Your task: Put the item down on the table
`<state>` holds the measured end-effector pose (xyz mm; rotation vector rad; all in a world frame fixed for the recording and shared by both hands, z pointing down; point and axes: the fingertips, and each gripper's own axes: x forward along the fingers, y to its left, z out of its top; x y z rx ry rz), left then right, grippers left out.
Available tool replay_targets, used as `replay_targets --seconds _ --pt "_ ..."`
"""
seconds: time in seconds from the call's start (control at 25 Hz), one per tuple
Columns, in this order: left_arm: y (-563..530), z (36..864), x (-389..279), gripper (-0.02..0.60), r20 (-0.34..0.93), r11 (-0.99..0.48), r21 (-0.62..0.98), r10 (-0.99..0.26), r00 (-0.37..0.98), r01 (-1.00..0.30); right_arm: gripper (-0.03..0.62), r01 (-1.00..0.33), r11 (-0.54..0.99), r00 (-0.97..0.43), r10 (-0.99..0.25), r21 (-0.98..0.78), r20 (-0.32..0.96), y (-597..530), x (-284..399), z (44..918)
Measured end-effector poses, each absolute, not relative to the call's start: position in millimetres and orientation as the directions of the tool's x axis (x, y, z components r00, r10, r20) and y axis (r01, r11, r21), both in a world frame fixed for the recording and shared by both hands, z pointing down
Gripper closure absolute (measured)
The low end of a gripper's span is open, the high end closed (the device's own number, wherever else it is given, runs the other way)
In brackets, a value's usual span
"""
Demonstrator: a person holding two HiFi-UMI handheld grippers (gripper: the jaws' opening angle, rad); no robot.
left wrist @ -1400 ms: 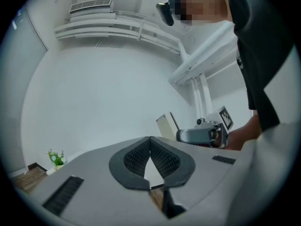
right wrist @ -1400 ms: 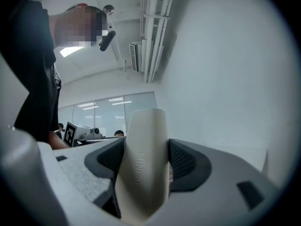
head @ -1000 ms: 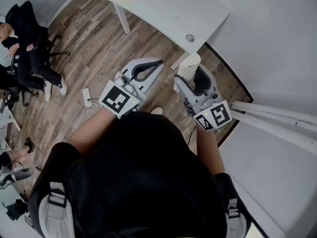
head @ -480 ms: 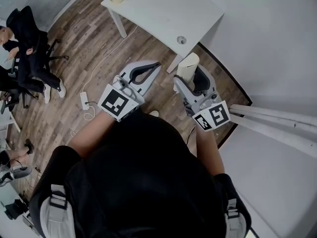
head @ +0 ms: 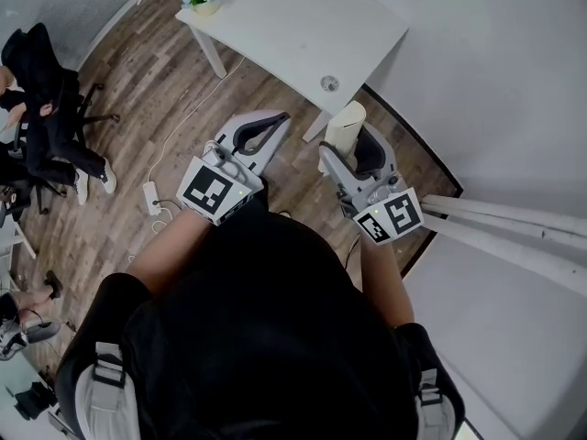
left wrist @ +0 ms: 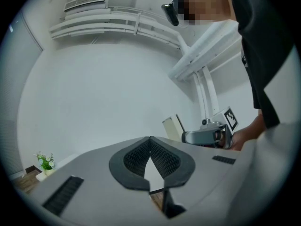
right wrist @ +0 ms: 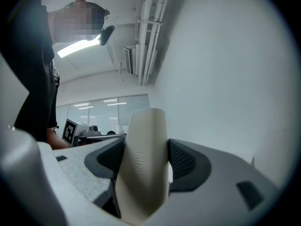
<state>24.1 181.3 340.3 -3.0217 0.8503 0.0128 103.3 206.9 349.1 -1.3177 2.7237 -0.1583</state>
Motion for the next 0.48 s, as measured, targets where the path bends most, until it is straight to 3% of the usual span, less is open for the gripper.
replay_targets --seconds 0.48 --pt "76.2 339.5 23.1 0.588 -0.005 -0.897 -0.051 -0.440 0.898 -0.439 0.299 -0.818 0.560 -0.565 -0.825 -0.129 0.004 97.1 88.6 352.6"
